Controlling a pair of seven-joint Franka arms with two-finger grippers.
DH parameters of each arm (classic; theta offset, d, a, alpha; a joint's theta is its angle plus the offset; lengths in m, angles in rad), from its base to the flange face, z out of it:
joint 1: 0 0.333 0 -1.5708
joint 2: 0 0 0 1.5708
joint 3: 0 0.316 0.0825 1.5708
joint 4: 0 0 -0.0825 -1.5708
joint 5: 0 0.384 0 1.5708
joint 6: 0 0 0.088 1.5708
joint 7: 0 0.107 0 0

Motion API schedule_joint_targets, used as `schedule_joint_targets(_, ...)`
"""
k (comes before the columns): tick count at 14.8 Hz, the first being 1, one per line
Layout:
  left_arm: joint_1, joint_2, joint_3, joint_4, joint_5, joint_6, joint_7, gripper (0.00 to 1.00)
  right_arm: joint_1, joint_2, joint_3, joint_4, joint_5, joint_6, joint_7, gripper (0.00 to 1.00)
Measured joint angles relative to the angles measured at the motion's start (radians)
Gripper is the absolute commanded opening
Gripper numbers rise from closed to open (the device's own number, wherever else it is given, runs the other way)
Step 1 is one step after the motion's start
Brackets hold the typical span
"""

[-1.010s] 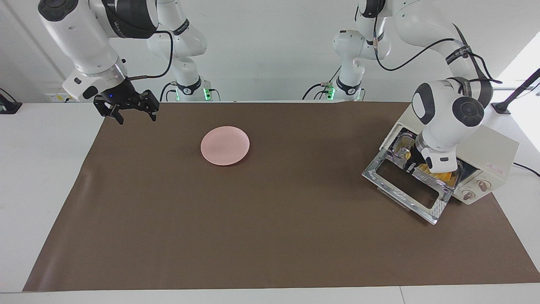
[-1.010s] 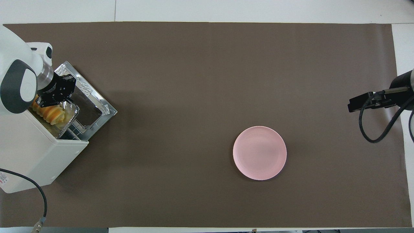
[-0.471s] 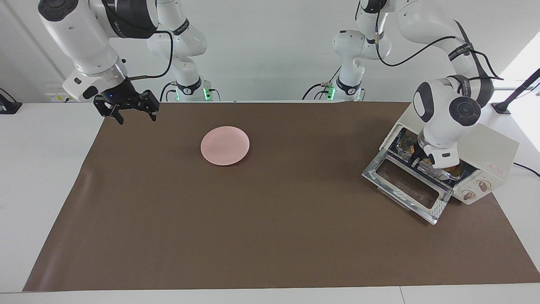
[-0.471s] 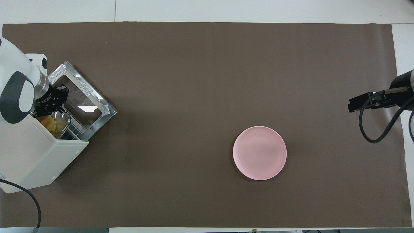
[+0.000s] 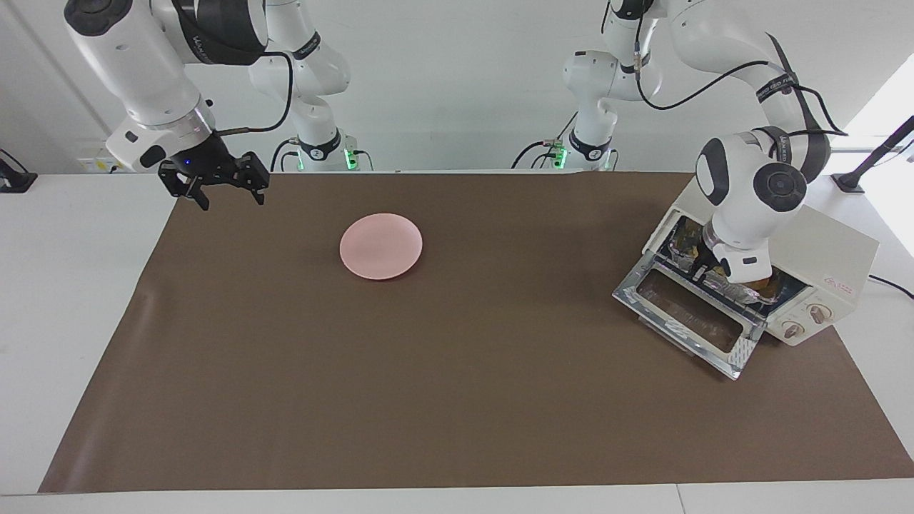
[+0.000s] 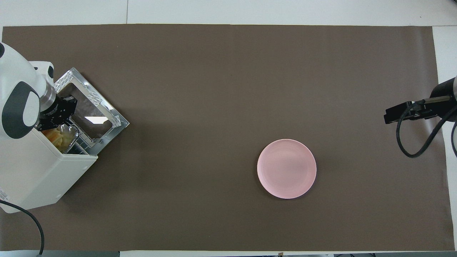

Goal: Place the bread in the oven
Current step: 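Push the foil tray into the toaster oven with the left gripper, then open the left gripper and draw it back out of the oven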

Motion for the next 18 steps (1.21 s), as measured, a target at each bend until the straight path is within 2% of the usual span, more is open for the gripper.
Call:
schedule_joint_targets(1,0.0,-0.001,0.0,-0.001,0.001,0.0,0.006,0.14,0.0,0.0,0.0,0.0,0.0,0.0,0.0,1.0)
schedule_joint_targets(2,0.0,-0.001,-0.001,-0.002,0.001,0.001,0.011,0.48,0.0,0.0,0.0,0.0,0.0,0.0,0.0,1.0)
schedule_joint_targets(3,0.0,-0.001,-0.001,-0.003,0.001,0.002,0.016,0.97,0.0,0.0,0.0,0.0,0.0,0.0,0.0,1.0)
schedule_joint_targets(8,0.0,-0.001,-0.002,-0.001,0.002,0.021,0.023,1.0,0.0,0.0,0.0,0.0,0.0,0.0,0.0,1.0)
schedule_joint_targets(13,0.0,-0.006,-0.005,0.066,0.002,0.02,0.128,1.0,0.0,0.0,0.0,0.0,0.0,0.0,0.0,1.0)
schedule_joint_targets(15,0.0,-0.029,-0.005,0.093,-0.007,-0.008,0.235,1.0,0.0,0.0,0.0,0.0,0.0,0.0,0.0,1.0)
schedule_joint_targets(18,-0.002,-0.108,-0.013,0.134,-0.11,-0.061,0.382,1.0,0.0,0.0,0.0,0.0,0.0,0.0,0.0,1.0)
